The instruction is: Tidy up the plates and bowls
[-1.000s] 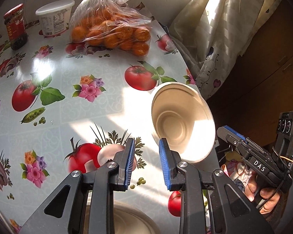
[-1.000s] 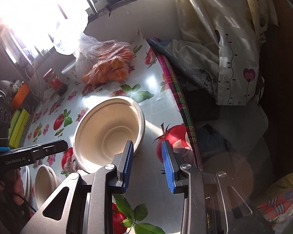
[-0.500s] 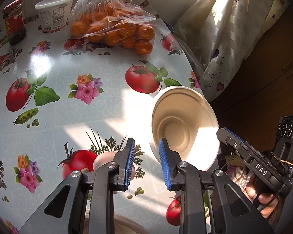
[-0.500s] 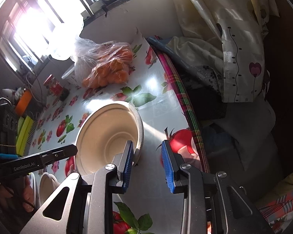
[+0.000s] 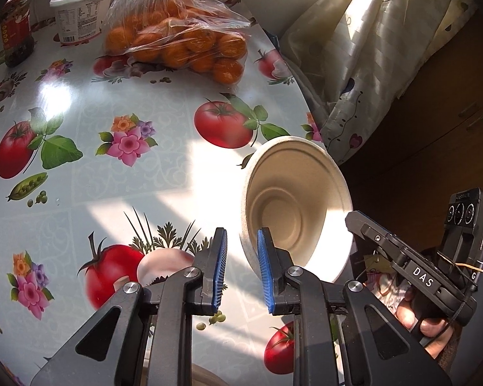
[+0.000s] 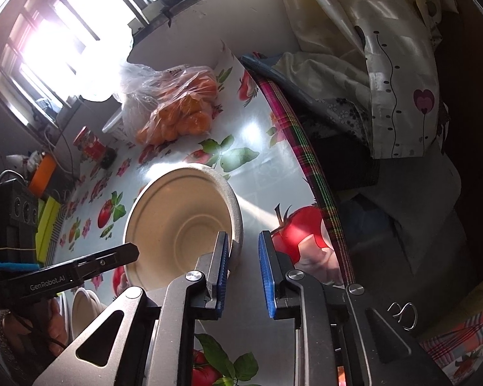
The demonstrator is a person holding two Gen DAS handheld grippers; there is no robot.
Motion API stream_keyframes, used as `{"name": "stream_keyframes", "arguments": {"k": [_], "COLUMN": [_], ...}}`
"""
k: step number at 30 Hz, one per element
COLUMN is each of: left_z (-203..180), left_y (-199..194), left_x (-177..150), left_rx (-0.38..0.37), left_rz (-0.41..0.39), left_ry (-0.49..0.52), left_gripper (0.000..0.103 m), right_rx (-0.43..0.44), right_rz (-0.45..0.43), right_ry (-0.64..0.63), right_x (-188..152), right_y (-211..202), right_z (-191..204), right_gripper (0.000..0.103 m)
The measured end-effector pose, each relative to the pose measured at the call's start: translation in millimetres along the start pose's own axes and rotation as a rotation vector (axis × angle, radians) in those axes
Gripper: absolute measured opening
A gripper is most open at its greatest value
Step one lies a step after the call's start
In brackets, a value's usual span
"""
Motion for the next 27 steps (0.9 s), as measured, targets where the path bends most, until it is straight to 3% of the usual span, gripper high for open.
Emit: {"name": "stream_keyframes", "arguments": {"k": [7, 10, 27], "left_z": [3, 2, -2], "left_y": [0, -1, -13], "left_x": [0, 0, -7], "left_rx": [-0.004, -0.026, -0.020], "left_rz": [-0.003, -0.012, -0.020], "left_ry": [-0.017, -0.030, -0.017], "left_gripper": [0.014, 0.010, 0.010], "right_rx": [0.045, 0.064, 0.082], "right_rz": [0.003, 0.012, -0.008], "right_ry": [0.043, 0.045, 0.068], "right_x": [0, -2, -7], "right_y": [-1, 0, -17], "right_z": [0, 5, 12], "right_gripper": [0.018, 0.009, 0.008]}}
Point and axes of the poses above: each gripper's, at about its wrist camera, not at the fingertips, and y roughly the way its jaws point, z to its left, x to its top, the point moved 10 cm from there along y, roughly the way its jaws point, and after that the axes turned 4 degrees about y, right-handed, at the moved point
